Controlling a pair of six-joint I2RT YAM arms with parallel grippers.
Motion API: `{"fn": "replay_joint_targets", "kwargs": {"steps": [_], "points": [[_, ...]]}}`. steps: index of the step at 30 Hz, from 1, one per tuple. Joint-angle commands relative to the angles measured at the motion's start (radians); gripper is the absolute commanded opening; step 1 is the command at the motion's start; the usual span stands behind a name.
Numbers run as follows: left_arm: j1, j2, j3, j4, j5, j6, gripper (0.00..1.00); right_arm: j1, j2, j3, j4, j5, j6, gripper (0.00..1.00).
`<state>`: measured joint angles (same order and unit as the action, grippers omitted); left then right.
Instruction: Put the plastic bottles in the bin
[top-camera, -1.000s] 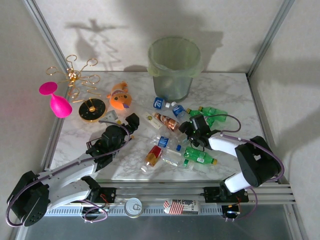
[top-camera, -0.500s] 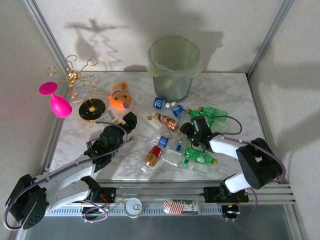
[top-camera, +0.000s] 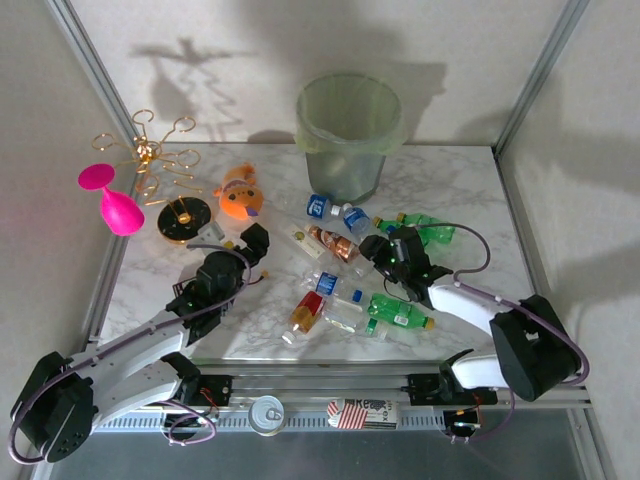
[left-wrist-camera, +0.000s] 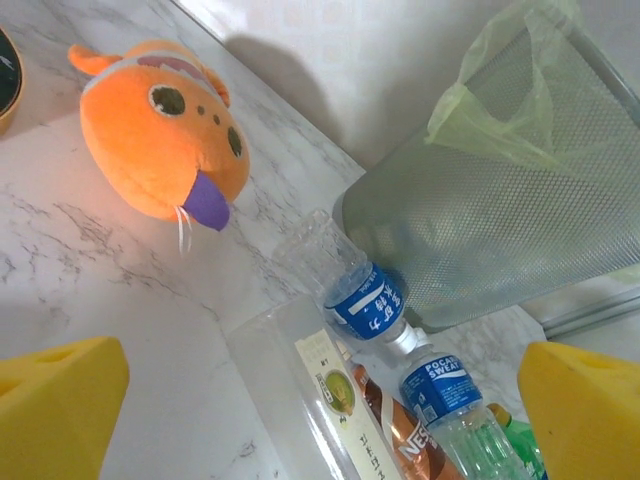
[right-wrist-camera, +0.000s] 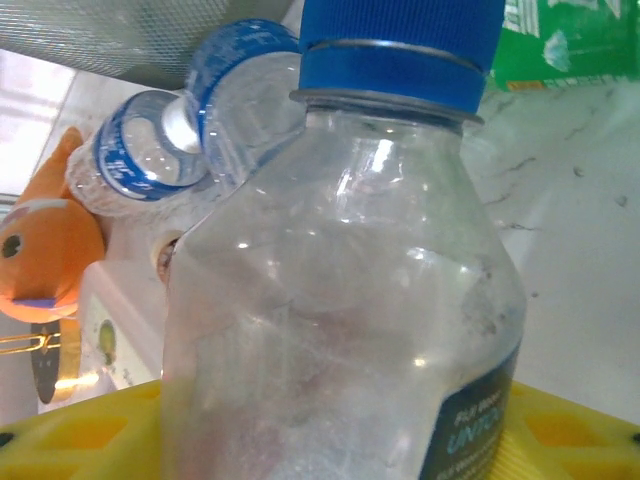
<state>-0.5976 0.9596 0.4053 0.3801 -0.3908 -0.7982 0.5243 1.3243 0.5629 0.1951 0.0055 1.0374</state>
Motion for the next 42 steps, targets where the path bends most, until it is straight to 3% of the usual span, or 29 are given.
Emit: {"fn": "replay_joint_targets", "kwargs": {"steps": [1, 9, 21, 30, 42], "points": [[0.032, -0.027, -0.004, -0.021, 0.005, -0.011, 1.00, 0.008, -0.044, 0.015, -0.006, 0.005, -0.067, 0.46], [0.073, -0.043, -0.018, -0.024, 0.035, -0.003, 1.00, 0.000, -0.126, 0.117, -0.123, 0.069, -0.212, 0.46], [0.097, 0.020, -0.030, 0.031, 0.130, 0.030, 1.00, -0.010, -0.126, 0.478, -0.200, 0.157, -0.494, 0.47], [0.104, 0.022, -0.036, 0.002, 0.181, 0.053, 0.99, -0.035, 0.080, 0.825, -0.212, 0.157, -0.655, 0.48], [0.103, 0.010, -0.046, -0.042, 0.261, 0.068, 1.00, -0.098, 0.483, 1.276, -0.237, 0.066, -0.699, 0.48]]}}
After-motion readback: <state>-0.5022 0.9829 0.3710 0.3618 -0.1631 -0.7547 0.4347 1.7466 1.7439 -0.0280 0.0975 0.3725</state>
